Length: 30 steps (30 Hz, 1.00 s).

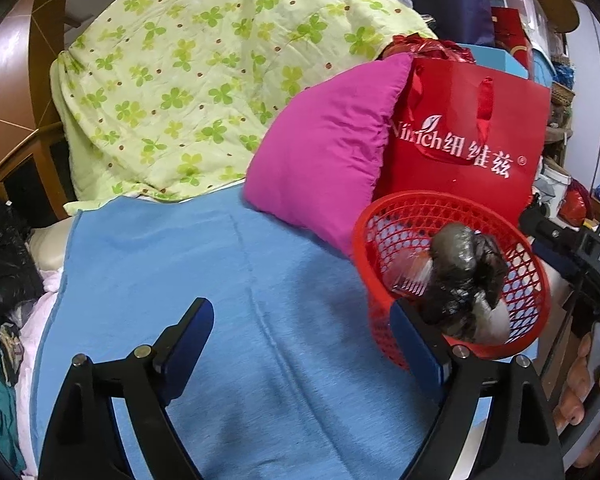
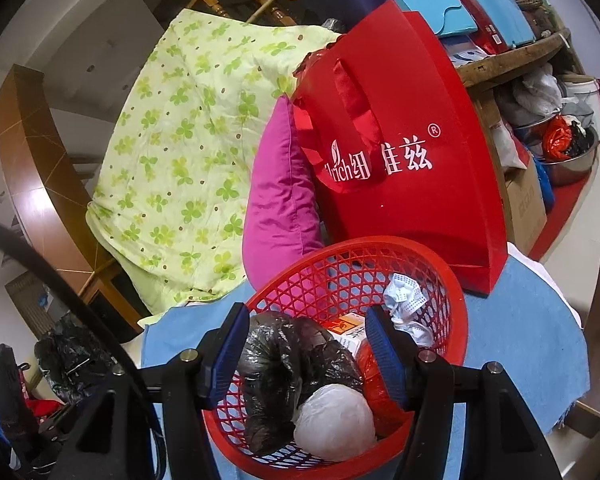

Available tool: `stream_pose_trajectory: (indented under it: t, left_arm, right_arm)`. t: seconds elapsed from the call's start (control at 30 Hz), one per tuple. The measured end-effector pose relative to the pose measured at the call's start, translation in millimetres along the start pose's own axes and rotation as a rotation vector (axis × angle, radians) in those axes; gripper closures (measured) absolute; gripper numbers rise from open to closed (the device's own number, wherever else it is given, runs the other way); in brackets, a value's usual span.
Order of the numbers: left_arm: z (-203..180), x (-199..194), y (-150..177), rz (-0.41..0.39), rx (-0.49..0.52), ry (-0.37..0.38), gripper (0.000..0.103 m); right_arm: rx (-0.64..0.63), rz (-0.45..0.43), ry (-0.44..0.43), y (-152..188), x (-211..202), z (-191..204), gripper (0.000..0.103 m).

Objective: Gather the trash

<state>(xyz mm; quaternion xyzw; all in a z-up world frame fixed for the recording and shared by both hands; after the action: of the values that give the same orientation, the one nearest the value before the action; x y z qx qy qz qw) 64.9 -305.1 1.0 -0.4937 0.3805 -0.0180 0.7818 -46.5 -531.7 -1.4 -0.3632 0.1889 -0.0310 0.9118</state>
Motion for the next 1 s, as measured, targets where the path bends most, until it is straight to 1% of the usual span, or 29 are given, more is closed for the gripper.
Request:
stream_pose_trajectory:
  t: [0.23, 0.4, 0.5, 0.77, 0.9, 1.0]
  left_arm:
    - [16.8, -2.3, 10.8, 0.020, -0.036, -0.034, 0.013]
    - [30.8, -8.1, 16.6, 0.029, -0.065, -0.071, 0.011]
    - [38.6, -13.7, 18.9, 0.028, -0.075, -0.079, 0.010]
    - [52.8, -35.8, 22.0, 0.003, -0.050, -0.127, 0.010]
    - [60.1, -50.3, 21.7, -0.016, -0.047, -0.143, 0.010]
    - [66.3, -60.7, 21.6, -0.028, -0.058, -0.154, 0.009]
  right_arm:
    - [-0.019, -0.012, 0.005, 2.7, -0.4, 6.6, 0.038]
    - [-0.051, -0.035, 0.011, 4.7, -3.4, 15.0, 0.038]
    - [-0.077, -0.042, 0.013, 8.5, -6.7, 21.5, 0.038]
    - [-0.157, -0.056, 0.017, 32.6, -32.5, 42.9, 0.038]
    - [-0.156, -0.034, 0.017, 46.8, -46.9, 46.9, 0.038]
    - [-0.170, -0.013, 0.033, 57.1, -57.4, 50.4, 0.038]
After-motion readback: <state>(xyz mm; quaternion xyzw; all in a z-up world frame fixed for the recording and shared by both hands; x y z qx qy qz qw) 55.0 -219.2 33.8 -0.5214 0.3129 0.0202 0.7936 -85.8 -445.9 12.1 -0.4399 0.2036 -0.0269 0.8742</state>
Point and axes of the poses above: each gripper's, at about its wrist camera, not at the fingertips, and x roughly the way its jaws point, z to its left, y to its underside, the point moved 4 cm from there along x, roughly the way its jaws point, and after that the axes turned 9 degrees about x, right-handed, at the moved point
